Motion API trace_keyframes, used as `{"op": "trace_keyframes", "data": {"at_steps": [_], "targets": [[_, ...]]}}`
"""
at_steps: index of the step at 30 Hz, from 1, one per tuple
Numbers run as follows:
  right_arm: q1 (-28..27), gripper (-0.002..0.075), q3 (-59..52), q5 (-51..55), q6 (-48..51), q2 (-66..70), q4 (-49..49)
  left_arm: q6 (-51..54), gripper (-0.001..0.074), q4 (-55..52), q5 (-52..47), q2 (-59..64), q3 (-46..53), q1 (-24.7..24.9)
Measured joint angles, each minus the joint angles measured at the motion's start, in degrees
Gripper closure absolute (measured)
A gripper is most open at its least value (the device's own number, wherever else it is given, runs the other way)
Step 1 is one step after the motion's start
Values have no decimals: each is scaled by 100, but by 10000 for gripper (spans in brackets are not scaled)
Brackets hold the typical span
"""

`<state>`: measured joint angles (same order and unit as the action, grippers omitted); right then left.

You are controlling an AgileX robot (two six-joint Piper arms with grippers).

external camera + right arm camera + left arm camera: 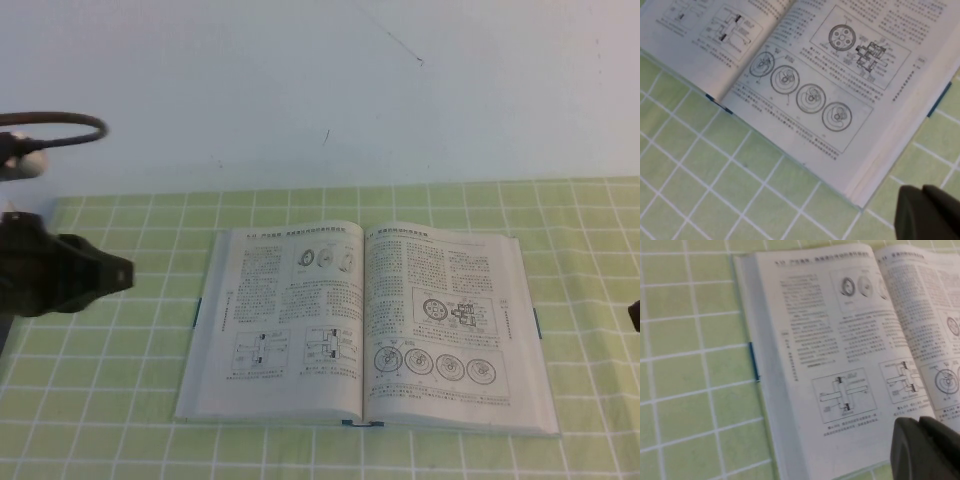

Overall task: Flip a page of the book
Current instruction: Open the closed book

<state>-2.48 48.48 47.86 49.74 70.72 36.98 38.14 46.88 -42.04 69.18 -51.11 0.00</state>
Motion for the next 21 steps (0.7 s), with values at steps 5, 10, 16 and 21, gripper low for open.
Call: {"op": "trace_keyframes", "data": {"at_steps": [5,10,16,21], "targets": [[302,728,358,36,11,465,14,129,738,211,525,894,-182,931],[611,728,788,59,-32,930,14,213,738,394,1017,1833,-422,1607],[707,728,1288,162,-90,1612,4,560,738,893,1420,2761,-953,1869],[707,728,1590,213,-99,2191,-16,669,738,1103,1309,3466,-1404,1878]]}}
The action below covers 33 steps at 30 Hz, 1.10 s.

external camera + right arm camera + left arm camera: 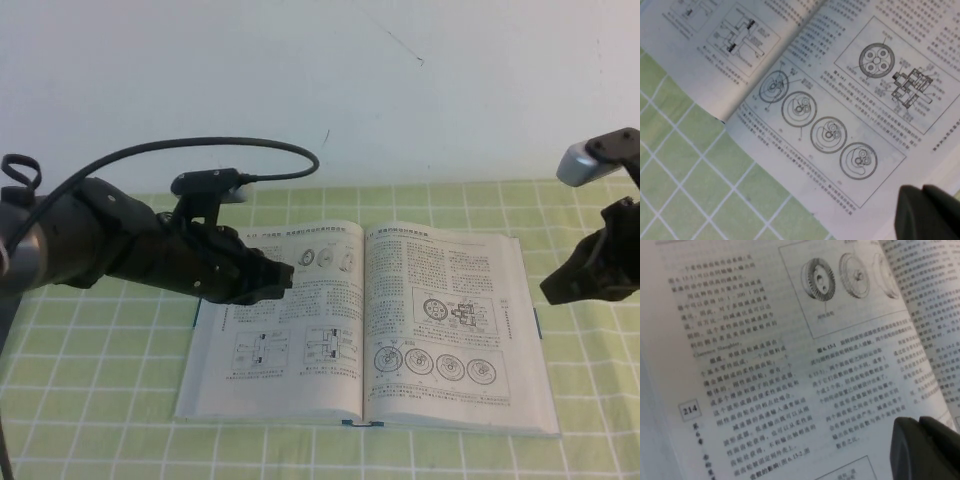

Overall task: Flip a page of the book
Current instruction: Open the closed book

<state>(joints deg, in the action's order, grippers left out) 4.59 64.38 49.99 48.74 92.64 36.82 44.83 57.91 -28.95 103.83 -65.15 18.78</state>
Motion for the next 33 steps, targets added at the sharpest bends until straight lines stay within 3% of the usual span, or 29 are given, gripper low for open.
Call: {"op": "trace_keyframes", "data": {"at_steps": [21,25,30,33], "targets": [[0,716,494,-184,-294,1570,-23,73,739,70,-213,973,-211,0],[0,605,506,-288,-324,1632,-8,73,739,63,-223,973,-223,0],[0,400,506,-452,-454,1750,347,73,738,63,-235,973,-223,0],[9,372,506,-621,-473,1858,525,65,738,63,-238,973,-223,0]]}}
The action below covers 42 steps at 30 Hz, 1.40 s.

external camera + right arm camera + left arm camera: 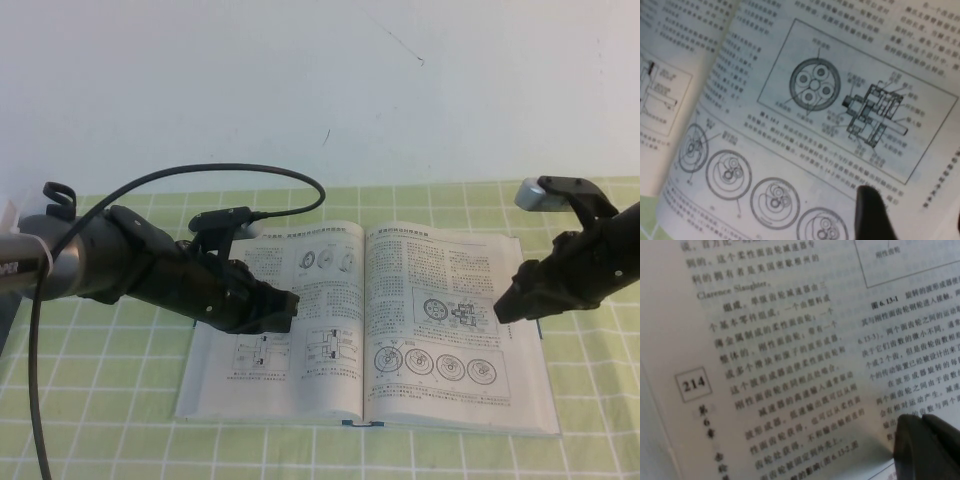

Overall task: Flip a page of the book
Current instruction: Open the closed book

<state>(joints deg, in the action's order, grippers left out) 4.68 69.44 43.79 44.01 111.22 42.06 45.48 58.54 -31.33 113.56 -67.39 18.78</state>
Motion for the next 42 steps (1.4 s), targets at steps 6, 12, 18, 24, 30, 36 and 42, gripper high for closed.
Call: {"op": "trace_keyframes", "data": {"at_steps": [6,12,18,24,30,36,42], "targets": [[0,373,0,-186,-29,222,92,0,738,0,0,0,0,0],[0,373,0,-253,-155,486,117,0,738,0,0,0,0,0],[0,377,22,-253,-259,516,215,0,738,0,-9,0,0,0],[0,380,22,-261,-270,558,429,0,738,0,-9,0,0,0],[0,381,22,-261,-270,571,627,0,738,10,-9,0,0,0],[0,396,22,-261,-279,571,797,0,738,10,-9,0,0,0],[0,403,22,-261,-302,571,830,0,738,10,-9,0,0,0]]}}
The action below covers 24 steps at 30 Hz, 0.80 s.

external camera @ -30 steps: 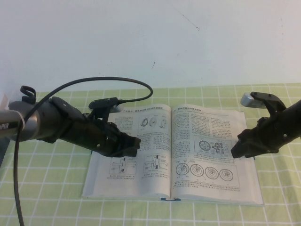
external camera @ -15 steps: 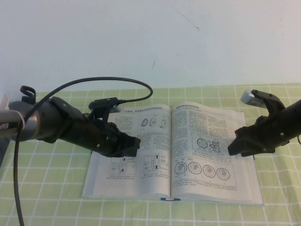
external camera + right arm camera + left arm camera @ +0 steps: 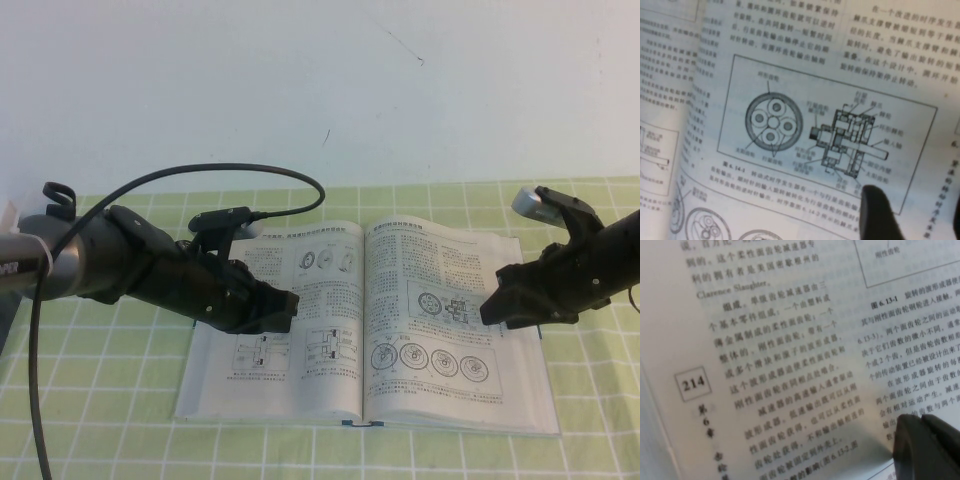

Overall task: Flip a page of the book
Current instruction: Open the closed book

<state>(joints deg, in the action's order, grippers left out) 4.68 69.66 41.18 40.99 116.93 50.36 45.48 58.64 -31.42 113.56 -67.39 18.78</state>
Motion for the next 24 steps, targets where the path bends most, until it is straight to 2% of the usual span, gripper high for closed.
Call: {"op": "trace_keyframes", "data": {"at_steps": [6,11,14,19,24], "targets": [[0,410,0,13,-64,0,-39,0,738,0,-12,15,0,0],[-60,426,180,473,-129,0,-237,0,738,0,-57,18,-27,0],[-88,496,402,752,-165,0,-459,0,738,0,-70,18,-31,0],[-98,676,576,953,-463,0,-1041,0,738,0,-72,27,-31,0],[-102,718,576,979,-898,0,-1782,23,738,0,-72,27,-40,0]]}}
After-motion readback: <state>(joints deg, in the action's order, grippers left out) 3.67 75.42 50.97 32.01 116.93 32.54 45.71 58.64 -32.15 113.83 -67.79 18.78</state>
